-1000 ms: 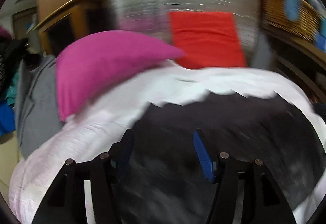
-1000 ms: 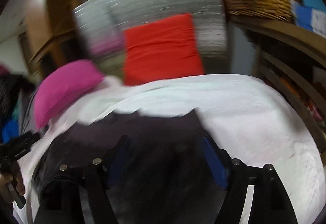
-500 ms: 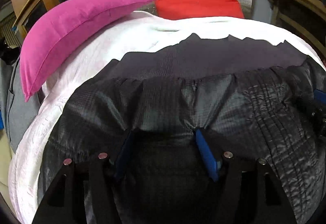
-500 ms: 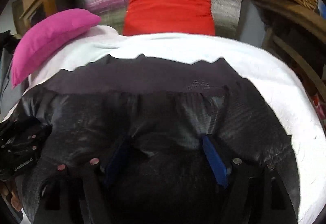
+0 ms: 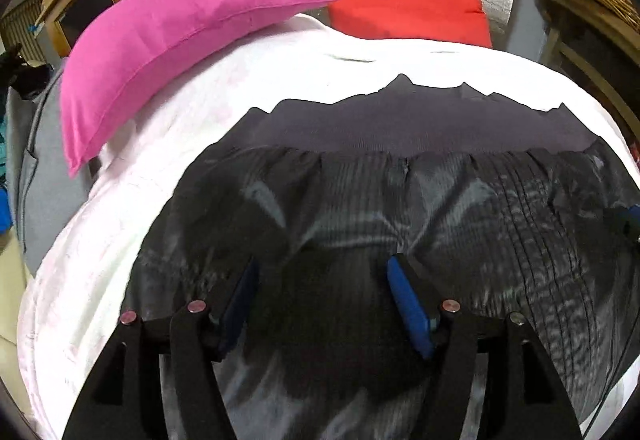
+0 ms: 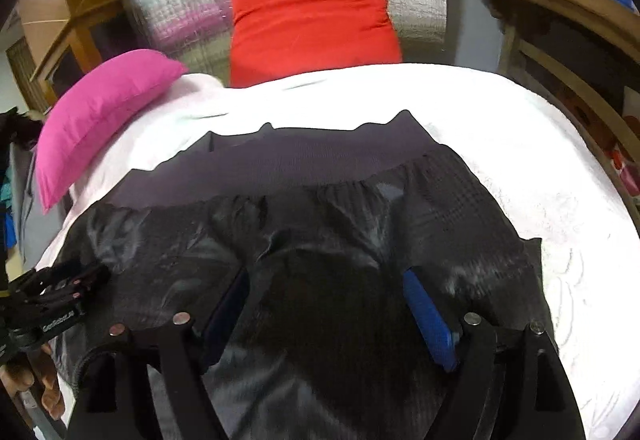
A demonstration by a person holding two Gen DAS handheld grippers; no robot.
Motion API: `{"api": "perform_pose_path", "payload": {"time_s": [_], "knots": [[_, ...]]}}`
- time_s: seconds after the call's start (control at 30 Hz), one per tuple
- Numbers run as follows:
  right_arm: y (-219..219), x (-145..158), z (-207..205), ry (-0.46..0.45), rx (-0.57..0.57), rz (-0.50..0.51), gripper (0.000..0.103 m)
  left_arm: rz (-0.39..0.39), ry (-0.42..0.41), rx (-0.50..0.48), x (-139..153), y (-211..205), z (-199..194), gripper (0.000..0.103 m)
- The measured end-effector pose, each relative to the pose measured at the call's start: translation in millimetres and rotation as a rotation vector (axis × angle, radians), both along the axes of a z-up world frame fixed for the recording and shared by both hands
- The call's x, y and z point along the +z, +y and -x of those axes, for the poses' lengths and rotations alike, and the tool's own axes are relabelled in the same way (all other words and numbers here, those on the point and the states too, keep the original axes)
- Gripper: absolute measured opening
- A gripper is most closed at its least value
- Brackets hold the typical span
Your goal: Fold large clothes
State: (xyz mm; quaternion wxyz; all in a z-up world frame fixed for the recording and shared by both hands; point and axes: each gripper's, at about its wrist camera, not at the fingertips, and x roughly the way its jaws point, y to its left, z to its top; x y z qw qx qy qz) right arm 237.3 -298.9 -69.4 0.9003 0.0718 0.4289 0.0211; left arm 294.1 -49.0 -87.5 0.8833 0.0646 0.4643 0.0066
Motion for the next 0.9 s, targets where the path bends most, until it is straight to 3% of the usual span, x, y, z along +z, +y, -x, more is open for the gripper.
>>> {"api": "perform_pose_path", "payload": {"time_s": [0.13,0.33,0.5,0.6,0.7,0.77,0.9], "knots": [[4.8,-3.6,6.4,0.005,0.03,0.04,0.084,-0.001,-0.014,0.001,3.1,10.7,21.2,0.069],[1.9,-18.6,-15.1,0.058,0.003,0.048,0.087,-0.016,0.014,-0.012,-5.3,13.5,14.4,0.069],[-12.1,-31.7,-37.0,0.124,-0.034,0.012,0.09,0.054,0.094,0.01,-19.4,23.9,-11.2,0.071],[-22.1,-22.8,-41.2,0.129,-0.03,-0.046,0.09,0.068,0.12,-0.002,-10.9,27.2,-18.3,0.069],[-51.5,4.1,-32.3,0.016,-0.039,-0.145,0.09,0.07,-0.023,-0.033,19.4,46.6,-13.2,0.069],[-74.1,10.3,-36.9,0.001,-0.078,-0.149,0.09,0.043,-0.042,-0.007,24.4,63.5,-21.6,0.07],[-116.8,-5.6,-65.9,0.067,-0.111,-0.192,0.09,0.13,0.083,0.044,3.7,109.4,-60.8,0.07]]}}
